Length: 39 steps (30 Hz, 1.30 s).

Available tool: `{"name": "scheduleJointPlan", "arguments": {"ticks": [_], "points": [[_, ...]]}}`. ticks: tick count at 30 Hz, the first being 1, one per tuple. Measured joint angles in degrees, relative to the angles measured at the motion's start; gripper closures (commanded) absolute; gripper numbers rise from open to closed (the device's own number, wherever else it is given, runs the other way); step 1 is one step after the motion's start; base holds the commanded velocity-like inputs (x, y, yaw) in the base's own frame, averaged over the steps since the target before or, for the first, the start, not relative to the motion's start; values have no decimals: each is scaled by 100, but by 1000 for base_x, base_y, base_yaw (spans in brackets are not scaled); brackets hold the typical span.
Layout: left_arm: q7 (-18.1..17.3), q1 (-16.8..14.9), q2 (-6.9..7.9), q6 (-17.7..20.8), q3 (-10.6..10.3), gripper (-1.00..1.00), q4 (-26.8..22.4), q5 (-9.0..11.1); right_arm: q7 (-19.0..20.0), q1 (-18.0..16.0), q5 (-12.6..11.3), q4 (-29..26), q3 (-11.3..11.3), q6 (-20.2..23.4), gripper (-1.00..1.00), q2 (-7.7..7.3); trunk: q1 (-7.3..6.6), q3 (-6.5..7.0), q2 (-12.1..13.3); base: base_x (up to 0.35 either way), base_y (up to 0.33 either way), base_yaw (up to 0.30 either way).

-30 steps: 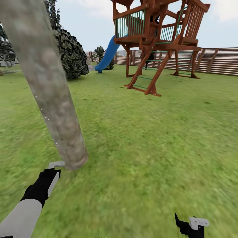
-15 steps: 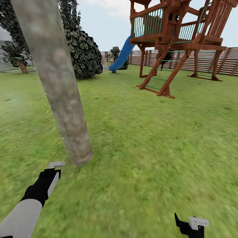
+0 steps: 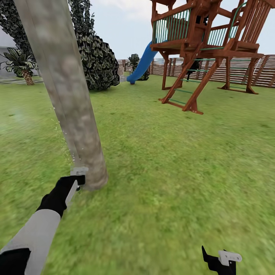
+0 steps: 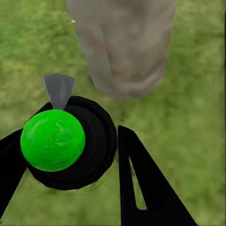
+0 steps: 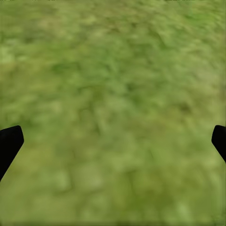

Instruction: In the garden, pick up the pesticide atomizer on the floor and spray pesticide onto both trees until each tree trunk is fully covered.

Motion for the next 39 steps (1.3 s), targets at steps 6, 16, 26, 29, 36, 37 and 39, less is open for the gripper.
{"name": "scheduleJointPlan", "arguments": {"ticks": [6, 16, 26, 29, 36, 37, 39], "points": [[-83, -402, 341, 493, 54, 100, 7, 49, -2, 0, 1, 3, 0, 0, -100, 0, 1, -1, 0, 0, 0, 0], [-817, -305, 437, 517, 52, 100, -609, -46, 3, 0, 0, -4, 0, 0, -100, 0, 0, -1, 0, 86, 8, -84], [-975, -323, 343, 544, 8, 100, -688, -25, 3, 0, 0, -4, -1, 0, -100, 0, 1, -1, 0, 25, 4, -12], [-971, -343, 402, 549, 48, 100, -646, -79, 3, 0, 0, -3, 0, 0, -100, 0, 1, -1, 0, 221, 0, 0], [-982, -324, 784, 591, 13, 100, -678, -34, 3, 0, 0, 1, -1, 0, -100, 0, 1, -1, 0, 128, 0, 0], [-985, -371, 708, 918, 9, 100, -806, 21, 3, 0, -1, -2, -1, 0, -100, 0, 0, -1, 0, 2, 0, 0], [-990, -406, 524, 1180, 8, 100, -938, 63, 3, 0, 1, 1, -1, 0, -100, 0, 1, -1, 0, 0, 0, 0]]}}
